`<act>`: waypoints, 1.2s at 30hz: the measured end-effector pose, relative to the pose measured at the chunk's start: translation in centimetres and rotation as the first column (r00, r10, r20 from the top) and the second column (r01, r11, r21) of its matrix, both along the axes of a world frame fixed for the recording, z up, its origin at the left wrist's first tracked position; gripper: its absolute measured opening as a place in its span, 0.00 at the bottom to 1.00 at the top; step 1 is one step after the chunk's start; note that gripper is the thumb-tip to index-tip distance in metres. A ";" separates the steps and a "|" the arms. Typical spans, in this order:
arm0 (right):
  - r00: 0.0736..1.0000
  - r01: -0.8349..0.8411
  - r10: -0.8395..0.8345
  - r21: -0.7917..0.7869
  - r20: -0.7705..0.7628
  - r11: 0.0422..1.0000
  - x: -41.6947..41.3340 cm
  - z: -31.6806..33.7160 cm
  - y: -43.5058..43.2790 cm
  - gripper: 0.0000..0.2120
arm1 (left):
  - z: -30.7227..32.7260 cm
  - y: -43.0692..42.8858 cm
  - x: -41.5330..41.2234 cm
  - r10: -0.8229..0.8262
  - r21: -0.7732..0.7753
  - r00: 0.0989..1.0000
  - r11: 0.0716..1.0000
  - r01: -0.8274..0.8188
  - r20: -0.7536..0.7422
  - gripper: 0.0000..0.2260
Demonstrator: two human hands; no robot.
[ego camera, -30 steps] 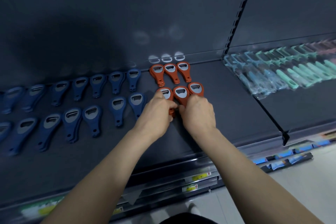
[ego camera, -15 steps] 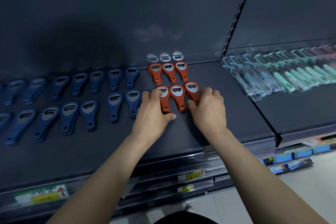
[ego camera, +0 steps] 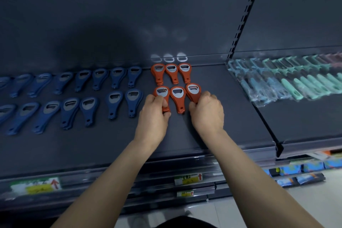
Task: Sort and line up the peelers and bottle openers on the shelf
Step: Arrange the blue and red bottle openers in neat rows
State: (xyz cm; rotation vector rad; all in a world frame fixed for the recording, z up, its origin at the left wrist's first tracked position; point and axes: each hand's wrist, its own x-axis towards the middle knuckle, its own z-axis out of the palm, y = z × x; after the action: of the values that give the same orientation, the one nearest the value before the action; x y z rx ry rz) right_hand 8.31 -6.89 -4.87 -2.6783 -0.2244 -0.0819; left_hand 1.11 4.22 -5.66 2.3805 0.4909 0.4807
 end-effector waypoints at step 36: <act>0.895 -0.444 0.443 -0.012 -0.060 0.896 -5.7 1.8 11.8 0.19 | 1.2 8.4 -5.2 0.367 0.132 0.913 0.928 -0.348 -0.178 0.16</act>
State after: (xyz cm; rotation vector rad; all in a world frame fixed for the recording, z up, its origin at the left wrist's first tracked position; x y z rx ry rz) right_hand 2.57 4.89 -3.04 -2.5786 -0.8164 0.1397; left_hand -4.14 12.62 -4.44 2.4518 1.0304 0.4337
